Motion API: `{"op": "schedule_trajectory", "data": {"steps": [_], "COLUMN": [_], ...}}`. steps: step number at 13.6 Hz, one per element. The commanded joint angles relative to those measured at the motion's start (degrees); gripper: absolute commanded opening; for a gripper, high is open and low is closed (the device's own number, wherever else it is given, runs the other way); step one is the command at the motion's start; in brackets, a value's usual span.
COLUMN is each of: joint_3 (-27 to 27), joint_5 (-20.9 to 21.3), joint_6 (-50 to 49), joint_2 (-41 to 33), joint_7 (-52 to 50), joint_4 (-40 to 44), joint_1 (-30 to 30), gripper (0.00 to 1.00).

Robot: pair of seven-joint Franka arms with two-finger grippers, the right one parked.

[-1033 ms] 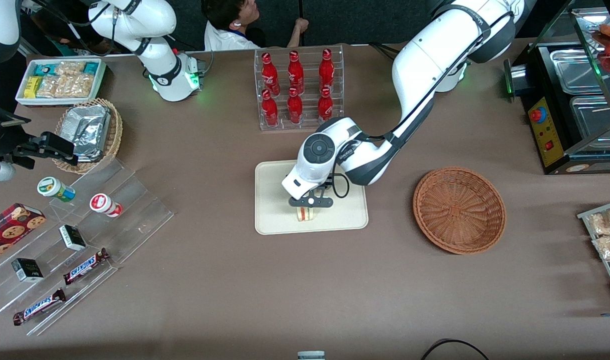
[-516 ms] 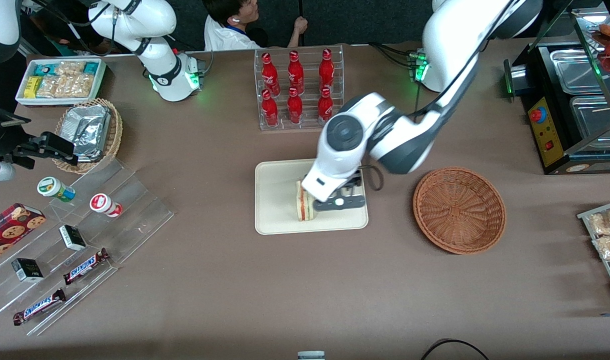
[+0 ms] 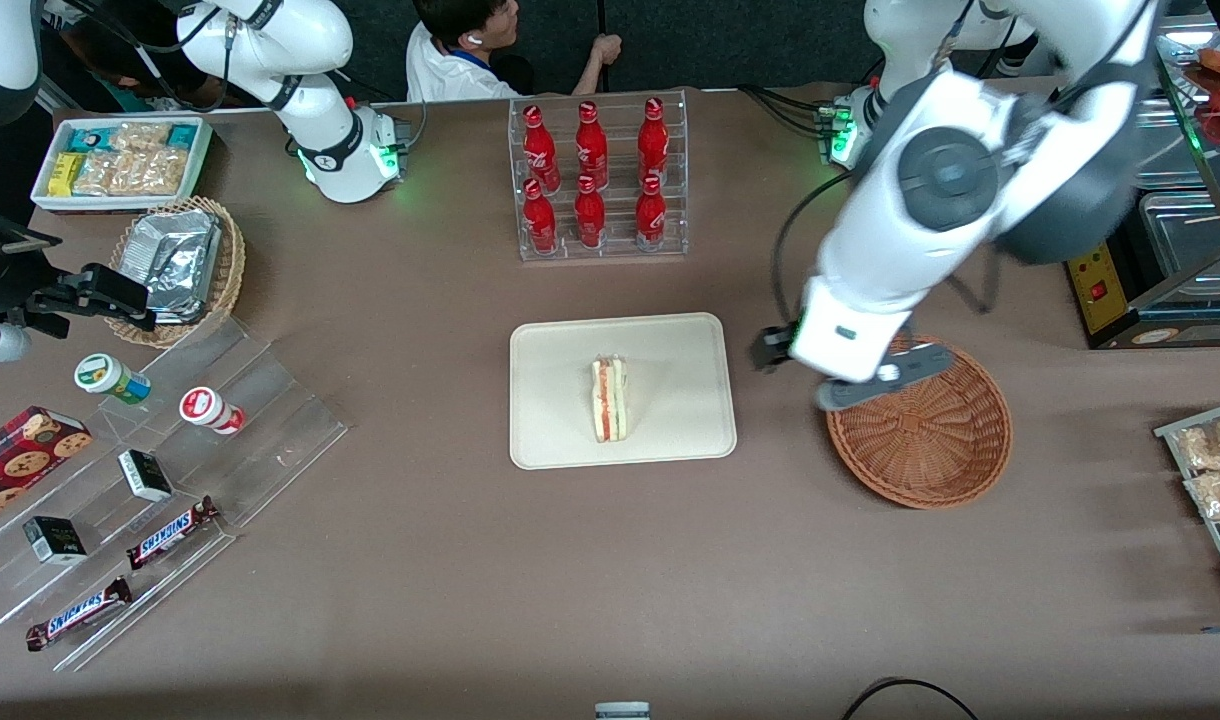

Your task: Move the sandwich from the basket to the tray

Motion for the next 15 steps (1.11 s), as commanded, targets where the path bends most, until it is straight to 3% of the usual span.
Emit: {"op": "schedule_trajectory", "data": {"steps": [1, 8, 13, 15], "joint_3": [-0.2, 0.8, 25.0, 27.0], "joint_5": [-1.0, -1.1, -3.9, -3.8], "joint_6": [-5.7, -15.8, -20.4, -20.2], "joint_2": [-4.6, -11.9, -19.3, -22.6], "joint_7": [8.2, 30.4, 46.6, 50.3], "joint_4": [-1.8, -2.4, -5.2, -8.2], "joint_1": [4.4, 13.5, 0.6, 0.4], "gripper": [0.99, 0.99, 0.99, 0.99]}}
